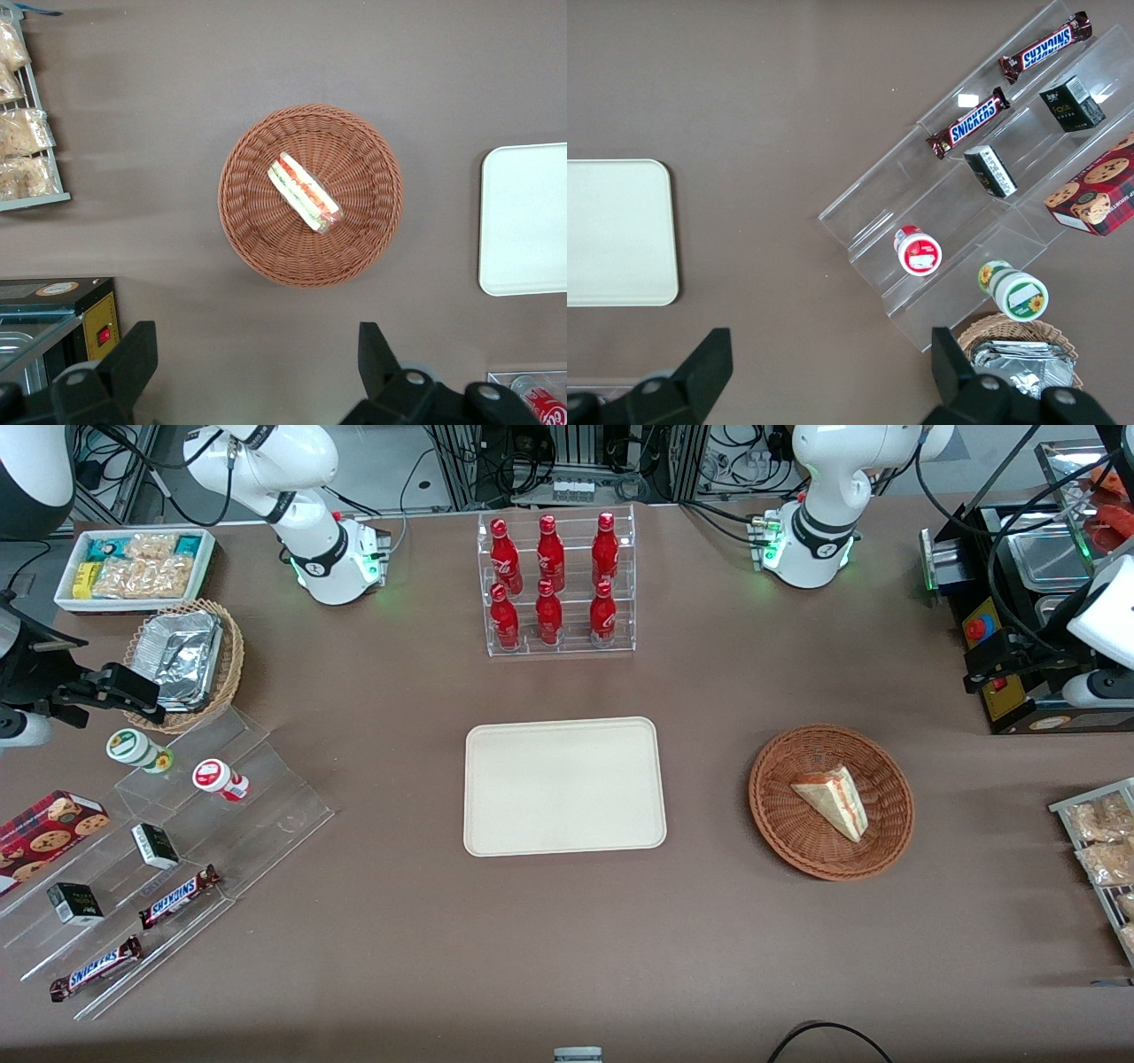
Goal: Place sandwich from basket to tray
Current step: 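Move the left gripper over the wicker basket toward the wrapped sandwich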
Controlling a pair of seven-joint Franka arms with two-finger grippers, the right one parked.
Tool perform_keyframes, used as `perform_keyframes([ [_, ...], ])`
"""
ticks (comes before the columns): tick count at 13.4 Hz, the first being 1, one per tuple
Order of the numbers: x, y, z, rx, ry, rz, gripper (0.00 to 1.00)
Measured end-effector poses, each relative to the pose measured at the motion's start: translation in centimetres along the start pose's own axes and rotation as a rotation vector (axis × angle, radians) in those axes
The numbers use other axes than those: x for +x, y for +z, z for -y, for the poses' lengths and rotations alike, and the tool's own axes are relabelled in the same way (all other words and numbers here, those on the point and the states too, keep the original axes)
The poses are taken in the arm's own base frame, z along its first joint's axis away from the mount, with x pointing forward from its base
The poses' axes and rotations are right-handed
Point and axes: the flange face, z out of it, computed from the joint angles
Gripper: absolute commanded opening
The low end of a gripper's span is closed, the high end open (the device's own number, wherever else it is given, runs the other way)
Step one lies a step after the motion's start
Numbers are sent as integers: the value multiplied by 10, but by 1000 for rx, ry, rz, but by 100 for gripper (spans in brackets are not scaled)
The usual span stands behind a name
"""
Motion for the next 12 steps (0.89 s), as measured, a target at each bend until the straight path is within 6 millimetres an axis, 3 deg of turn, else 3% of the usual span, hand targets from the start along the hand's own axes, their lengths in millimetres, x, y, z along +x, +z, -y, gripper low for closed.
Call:
perform_keyframes([
  [4,1,11,0,0,1,24,100],
  [6,6,30,-1,0,-17,51,100],
  [12,26,138,-23,1,-224,29,100],
])
